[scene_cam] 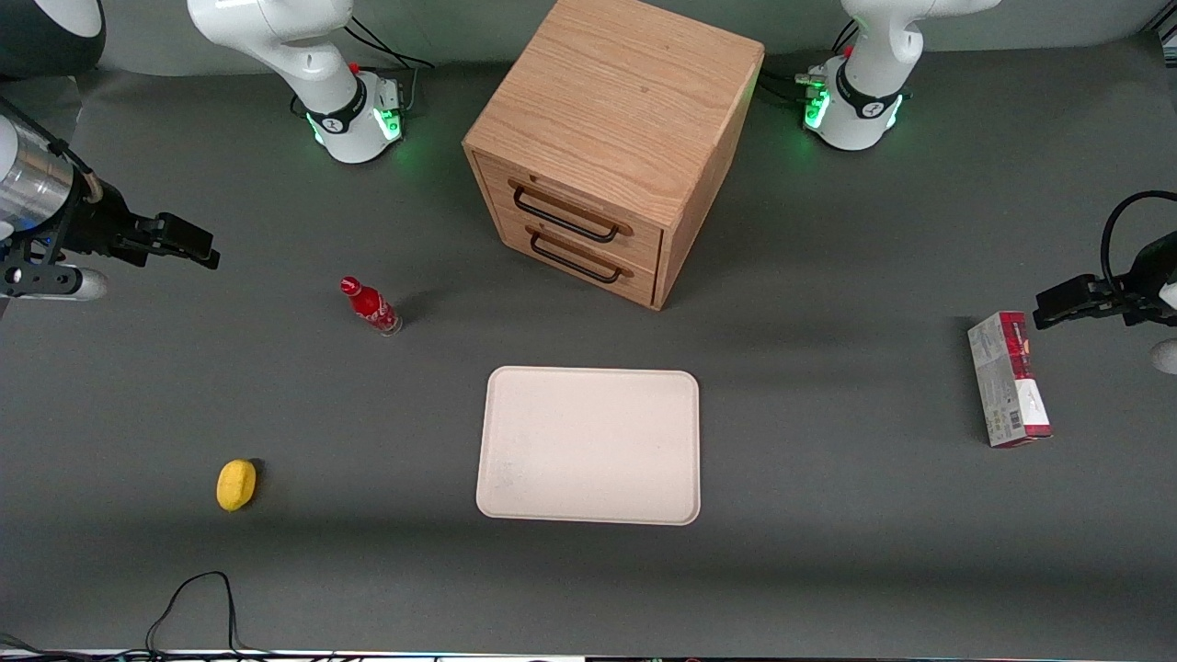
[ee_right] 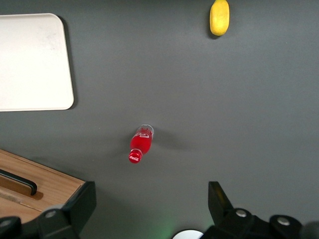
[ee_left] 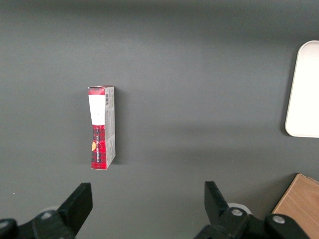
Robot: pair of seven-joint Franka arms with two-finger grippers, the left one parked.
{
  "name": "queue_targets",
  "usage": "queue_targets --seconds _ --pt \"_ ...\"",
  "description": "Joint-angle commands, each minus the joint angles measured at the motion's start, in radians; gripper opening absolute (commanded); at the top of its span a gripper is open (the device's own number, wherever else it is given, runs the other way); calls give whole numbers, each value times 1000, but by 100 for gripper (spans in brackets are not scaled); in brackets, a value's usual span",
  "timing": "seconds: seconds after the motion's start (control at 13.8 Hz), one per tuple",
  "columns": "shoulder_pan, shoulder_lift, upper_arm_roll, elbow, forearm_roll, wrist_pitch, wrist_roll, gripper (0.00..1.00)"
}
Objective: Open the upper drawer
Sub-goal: 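Lift the right gripper and swing it toward the wooden cabinet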
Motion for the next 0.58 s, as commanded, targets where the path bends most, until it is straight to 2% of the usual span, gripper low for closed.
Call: queue_targets --seconds 0.0,0.29,0.51 --pt "-9 23 6 43 2 -21 9 100" --pt "-6 69 15 69 36 -7 -2 100" --pt "-8 83 99 69 169 -4 -8 100"
